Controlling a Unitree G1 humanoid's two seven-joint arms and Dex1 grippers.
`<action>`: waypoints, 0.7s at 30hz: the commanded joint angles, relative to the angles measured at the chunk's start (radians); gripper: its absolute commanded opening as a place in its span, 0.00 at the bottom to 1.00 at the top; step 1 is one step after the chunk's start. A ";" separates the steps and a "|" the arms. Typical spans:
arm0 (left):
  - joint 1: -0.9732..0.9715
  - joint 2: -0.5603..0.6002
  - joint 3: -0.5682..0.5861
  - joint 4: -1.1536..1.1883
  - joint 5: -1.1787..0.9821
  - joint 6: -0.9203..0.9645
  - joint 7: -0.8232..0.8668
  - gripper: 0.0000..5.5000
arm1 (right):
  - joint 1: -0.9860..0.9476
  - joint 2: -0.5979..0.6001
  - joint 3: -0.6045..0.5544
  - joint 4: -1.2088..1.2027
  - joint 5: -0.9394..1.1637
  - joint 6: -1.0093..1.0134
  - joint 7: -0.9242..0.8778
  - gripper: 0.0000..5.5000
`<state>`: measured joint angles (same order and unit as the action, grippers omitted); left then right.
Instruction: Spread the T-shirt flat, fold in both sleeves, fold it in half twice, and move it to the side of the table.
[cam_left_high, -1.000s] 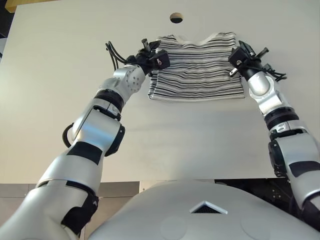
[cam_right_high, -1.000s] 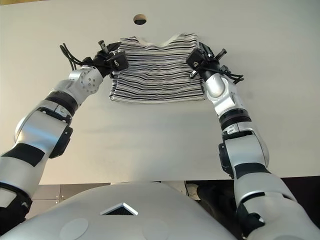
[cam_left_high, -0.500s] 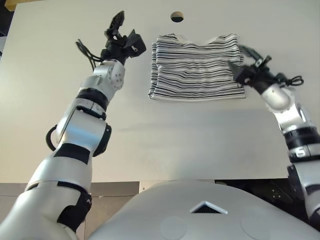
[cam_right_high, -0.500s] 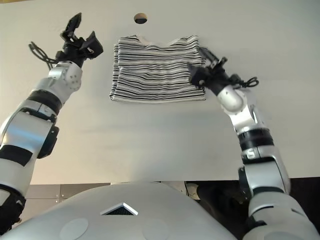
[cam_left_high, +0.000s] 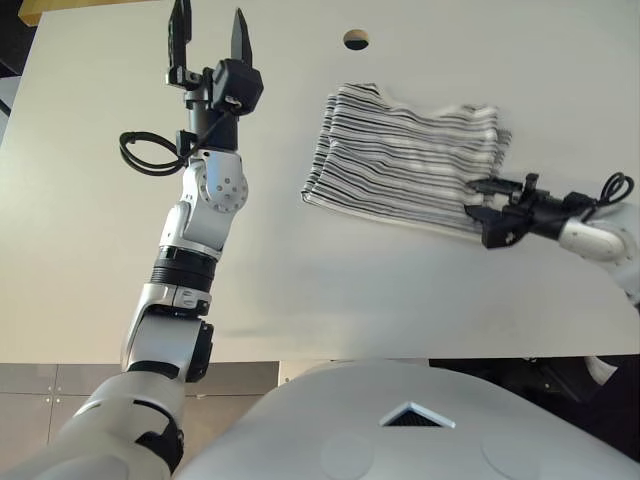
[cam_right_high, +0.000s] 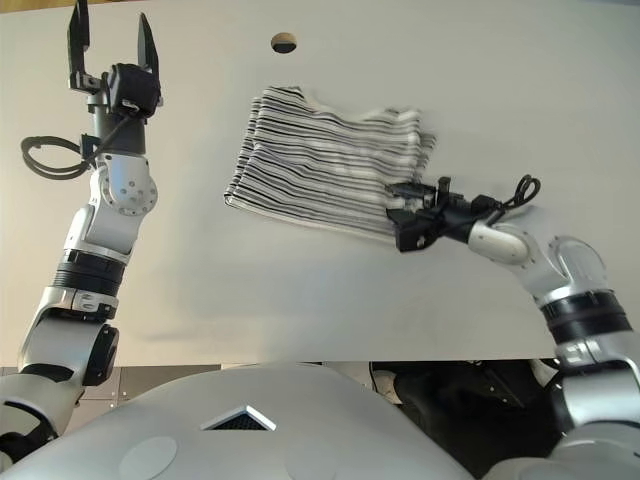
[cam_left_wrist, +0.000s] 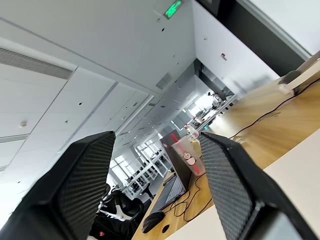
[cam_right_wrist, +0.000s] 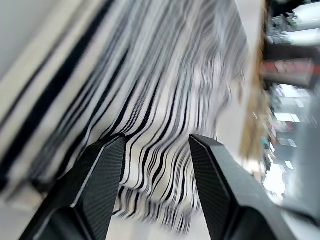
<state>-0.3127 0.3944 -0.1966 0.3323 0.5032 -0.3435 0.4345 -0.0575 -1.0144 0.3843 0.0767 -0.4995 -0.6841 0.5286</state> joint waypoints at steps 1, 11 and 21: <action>0.039 -0.013 0.005 -0.066 0.012 0.029 -0.044 0.56 | 0.096 0.044 0.128 -0.207 -0.006 0.002 0.146 0.43; 0.032 -0.015 0.048 0.017 0.011 0.012 -0.026 0.56 | -0.069 0.635 0.395 -0.139 -0.171 0.102 0.077 0.43; 0.009 -0.027 0.048 -0.011 -0.007 -0.021 -0.081 0.56 | -0.127 0.518 0.100 -0.228 -0.016 0.223 0.037 0.43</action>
<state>-0.2841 0.3715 -0.1539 0.3391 0.5125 -0.3583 0.3775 -0.1179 -0.5307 0.4940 -0.2321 -0.4857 -0.4837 0.6013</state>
